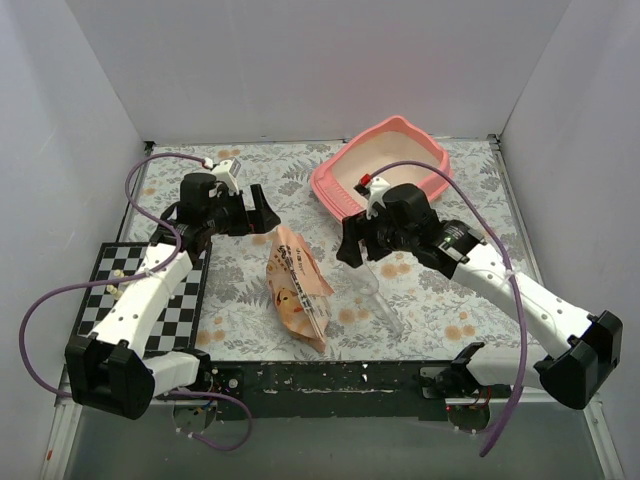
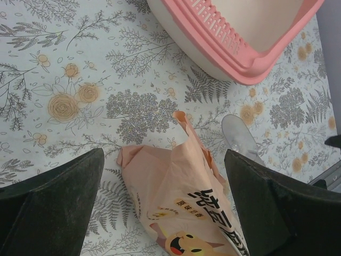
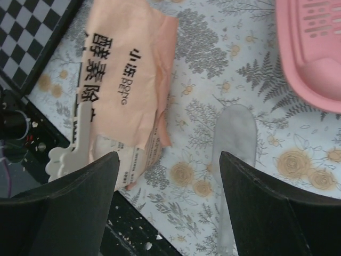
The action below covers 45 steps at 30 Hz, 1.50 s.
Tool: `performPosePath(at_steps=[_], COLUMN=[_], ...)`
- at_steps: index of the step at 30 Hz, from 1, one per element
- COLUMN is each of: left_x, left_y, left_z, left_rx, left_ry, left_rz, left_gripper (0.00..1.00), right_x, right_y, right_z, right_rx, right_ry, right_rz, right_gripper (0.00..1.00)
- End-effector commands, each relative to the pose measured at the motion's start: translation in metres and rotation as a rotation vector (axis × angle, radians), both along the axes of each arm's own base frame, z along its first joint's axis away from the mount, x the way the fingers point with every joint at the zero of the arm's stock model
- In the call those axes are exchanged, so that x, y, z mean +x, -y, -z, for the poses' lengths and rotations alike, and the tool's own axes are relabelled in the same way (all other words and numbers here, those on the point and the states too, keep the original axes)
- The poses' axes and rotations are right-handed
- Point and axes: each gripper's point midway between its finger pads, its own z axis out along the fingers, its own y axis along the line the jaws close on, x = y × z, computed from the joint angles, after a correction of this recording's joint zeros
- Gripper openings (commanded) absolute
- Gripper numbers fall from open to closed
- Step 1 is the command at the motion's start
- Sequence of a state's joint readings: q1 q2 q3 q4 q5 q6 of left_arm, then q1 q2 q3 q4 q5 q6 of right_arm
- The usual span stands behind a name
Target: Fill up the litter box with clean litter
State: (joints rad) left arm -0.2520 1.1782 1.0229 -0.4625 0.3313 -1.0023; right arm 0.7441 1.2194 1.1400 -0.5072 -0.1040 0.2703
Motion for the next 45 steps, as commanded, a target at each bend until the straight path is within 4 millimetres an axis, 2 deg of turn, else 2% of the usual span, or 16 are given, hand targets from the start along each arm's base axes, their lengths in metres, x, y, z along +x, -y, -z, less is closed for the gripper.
performPosePath(at_steps=[1, 5, 8, 10, 18, 26, 32, 36, 41, 45], left_x=[0.005, 0.003, 0.003, 0.004, 0.003, 0.0, -0.001, -0.001, 0.0, 0.0], left_y=[-0.002, -0.002, 0.0, -0.002, -0.008, -0.013, -0.013, -0.012, -0.012, -0.012], left_z=[-0.005, 0.0, -0.001, -0.002, -0.007, -0.018, -0.017, -0.017, -0.019, -0.018], left_rx=[0.016, 0.014, 0.011, 0.016, 0.022, 0.021, 0.017, 0.013, 0.013, 0.014], left_ry=[0.04, 0.035, 0.037, 0.042, 0.063, 0.092, 0.089, 0.088, 0.092, 0.089], left_rz=[-0.011, -0.017, -0.015, -0.025, -0.061, -0.086, -0.086, -0.087, -0.087, -0.087], left_gripper=[0.98, 0.98, 0.98, 0.98, 0.98, 0.98, 0.98, 0.98, 0.98, 0.98], right_x=[-0.032, -0.066, -0.084, -0.09, -0.104, -0.111, -0.111, -0.111, -0.109, -0.109], right_y=[-0.024, -0.05, -0.069, -0.08, -0.102, -0.106, -0.096, -0.091, -0.092, -0.095], right_z=[-0.035, -0.034, -0.034, -0.029, -0.011, 0.004, 0.015, 0.022, 0.023, 0.025], right_rx=[0.114, 0.123, 0.1, 0.062, -0.136, -0.302, -0.4, -0.417, -0.408, -0.403], right_ry=[-0.019, -0.065, -0.063, -0.06, -0.013, 0.012, 0.015, 0.014, 0.021, 0.018], right_rz=[-0.059, -0.139, -0.171, -0.176, -0.153, -0.104, -0.053, -0.029, -0.022, -0.023], right_gripper=[0.86, 0.86, 0.86, 0.86, 0.85, 0.78, 0.74, 0.71, 0.65, 0.63])
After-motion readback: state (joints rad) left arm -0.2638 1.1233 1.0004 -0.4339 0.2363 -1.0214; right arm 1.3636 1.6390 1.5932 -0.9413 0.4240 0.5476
